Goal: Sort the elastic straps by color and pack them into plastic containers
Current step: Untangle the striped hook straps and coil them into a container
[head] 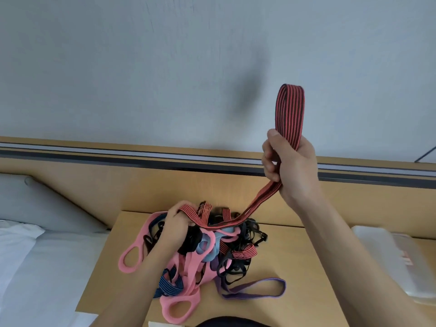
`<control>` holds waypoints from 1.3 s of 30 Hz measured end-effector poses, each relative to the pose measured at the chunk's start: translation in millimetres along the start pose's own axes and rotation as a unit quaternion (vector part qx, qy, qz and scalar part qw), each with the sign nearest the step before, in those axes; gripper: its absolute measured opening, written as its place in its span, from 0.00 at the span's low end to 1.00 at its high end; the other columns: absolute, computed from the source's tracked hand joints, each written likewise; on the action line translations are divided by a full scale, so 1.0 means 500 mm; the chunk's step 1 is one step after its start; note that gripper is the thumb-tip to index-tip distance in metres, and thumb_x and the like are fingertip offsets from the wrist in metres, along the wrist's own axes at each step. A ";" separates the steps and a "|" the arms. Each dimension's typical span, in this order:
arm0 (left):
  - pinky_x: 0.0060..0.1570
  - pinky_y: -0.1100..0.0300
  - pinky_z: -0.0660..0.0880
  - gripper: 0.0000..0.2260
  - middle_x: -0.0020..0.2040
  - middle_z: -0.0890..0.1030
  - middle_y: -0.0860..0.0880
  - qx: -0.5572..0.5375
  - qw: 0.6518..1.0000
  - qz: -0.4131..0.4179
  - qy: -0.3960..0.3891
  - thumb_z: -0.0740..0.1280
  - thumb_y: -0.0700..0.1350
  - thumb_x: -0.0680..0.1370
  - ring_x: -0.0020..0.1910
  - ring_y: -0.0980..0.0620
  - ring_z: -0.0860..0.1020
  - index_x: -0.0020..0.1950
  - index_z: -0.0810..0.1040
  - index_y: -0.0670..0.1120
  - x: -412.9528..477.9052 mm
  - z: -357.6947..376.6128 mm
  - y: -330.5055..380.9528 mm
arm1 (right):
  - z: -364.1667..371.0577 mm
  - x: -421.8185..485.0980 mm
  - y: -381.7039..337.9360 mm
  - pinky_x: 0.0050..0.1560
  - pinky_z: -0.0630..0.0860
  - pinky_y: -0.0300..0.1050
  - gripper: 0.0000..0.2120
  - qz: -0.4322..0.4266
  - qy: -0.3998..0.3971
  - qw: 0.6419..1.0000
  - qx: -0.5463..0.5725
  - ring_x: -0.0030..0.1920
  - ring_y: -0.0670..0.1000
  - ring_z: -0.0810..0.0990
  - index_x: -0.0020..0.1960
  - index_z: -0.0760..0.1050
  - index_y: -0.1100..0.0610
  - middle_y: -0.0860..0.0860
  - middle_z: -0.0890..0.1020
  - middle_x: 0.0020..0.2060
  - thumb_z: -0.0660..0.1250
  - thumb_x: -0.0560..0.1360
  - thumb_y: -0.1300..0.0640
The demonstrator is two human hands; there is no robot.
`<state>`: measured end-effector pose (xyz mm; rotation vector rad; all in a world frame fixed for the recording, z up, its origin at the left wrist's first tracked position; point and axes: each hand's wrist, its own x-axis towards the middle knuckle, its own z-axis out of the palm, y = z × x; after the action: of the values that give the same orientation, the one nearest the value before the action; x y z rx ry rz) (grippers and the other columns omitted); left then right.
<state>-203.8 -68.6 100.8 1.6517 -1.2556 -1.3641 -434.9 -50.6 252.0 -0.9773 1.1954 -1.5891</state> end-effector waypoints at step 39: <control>0.55 0.54 0.81 0.13 0.54 0.86 0.44 0.015 0.952 -0.190 -0.240 0.61 0.38 0.82 0.51 0.47 0.86 0.66 0.76 0.46 -0.115 0.245 -0.077 | -0.349 -0.246 0.464 0.38 0.77 0.45 0.07 0.331 0.057 0.847 -0.412 0.39 0.51 0.81 0.50 0.77 0.49 0.50 0.82 0.40 0.69 0.74 0.49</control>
<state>-311.5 9.0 55.0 1.6999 -1.2559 -2.0879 -518.2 81.7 -21.7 -0.8136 2.0974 -0.5563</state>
